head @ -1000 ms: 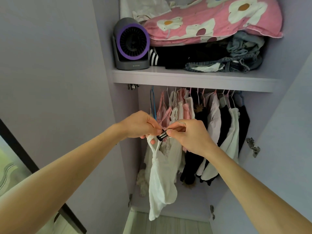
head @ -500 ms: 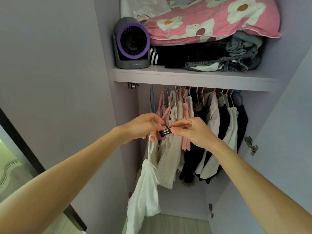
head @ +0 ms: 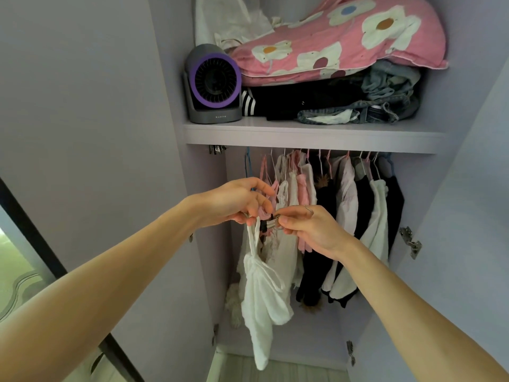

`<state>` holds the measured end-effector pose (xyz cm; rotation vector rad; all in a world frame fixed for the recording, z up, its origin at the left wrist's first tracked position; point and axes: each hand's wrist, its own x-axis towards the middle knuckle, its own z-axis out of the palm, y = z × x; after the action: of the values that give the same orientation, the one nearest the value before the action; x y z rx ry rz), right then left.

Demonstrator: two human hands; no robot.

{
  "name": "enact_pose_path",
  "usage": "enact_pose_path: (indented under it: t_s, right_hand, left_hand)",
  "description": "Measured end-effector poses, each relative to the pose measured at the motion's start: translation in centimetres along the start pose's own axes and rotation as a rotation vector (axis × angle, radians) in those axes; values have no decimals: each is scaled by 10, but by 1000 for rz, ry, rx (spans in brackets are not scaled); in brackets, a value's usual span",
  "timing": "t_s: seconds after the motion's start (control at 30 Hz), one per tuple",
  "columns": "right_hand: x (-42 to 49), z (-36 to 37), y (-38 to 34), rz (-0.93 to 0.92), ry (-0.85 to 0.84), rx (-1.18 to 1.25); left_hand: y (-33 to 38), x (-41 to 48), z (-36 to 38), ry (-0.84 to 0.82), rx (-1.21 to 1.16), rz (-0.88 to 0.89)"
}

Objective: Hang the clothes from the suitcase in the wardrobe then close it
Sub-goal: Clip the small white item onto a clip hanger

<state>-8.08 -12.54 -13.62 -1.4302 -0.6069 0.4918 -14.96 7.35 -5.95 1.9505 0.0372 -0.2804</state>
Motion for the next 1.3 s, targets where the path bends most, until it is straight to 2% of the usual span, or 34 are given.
enact_pose_path:
  t_s: [0.3,0.47,0.6,0.7,0.8,0.93,1.03,1.1,1.2,1.3]
  right_hand:
    - [0,-1,0,0,-43,0]
    - [0,1,-3,37,-127,20]
    - [0,3,-3,86,-116,42]
    - [-4,4,-3,88,-76,-60]
    - [-4,8,-6,13,18,-219]
    - [-2,10,-16,-93,123,-261]
    - [0,9,-21,-110,157,-327]
    - [-2,9,-21,-110,148,-348]
    - [-7,6,-14,-13,104,-388]
    - [-12,5,5,220,-45,-661]
  left_hand:
    - [0,2,2,-30,70,28]
    - [1,5,4,-27,111,48]
    - [-7,8,7,-15,168,55]
    - [-14,8,8,2,278,66]
    - [-22,10,11,31,321,60]
    - [-34,14,15,40,370,43]
    - [-39,13,19,15,418,154]
    - [-39,15,21,102,449,216]
    - [-38,19,19,255,382,251]
    - [-33,21,18,336,207,227]
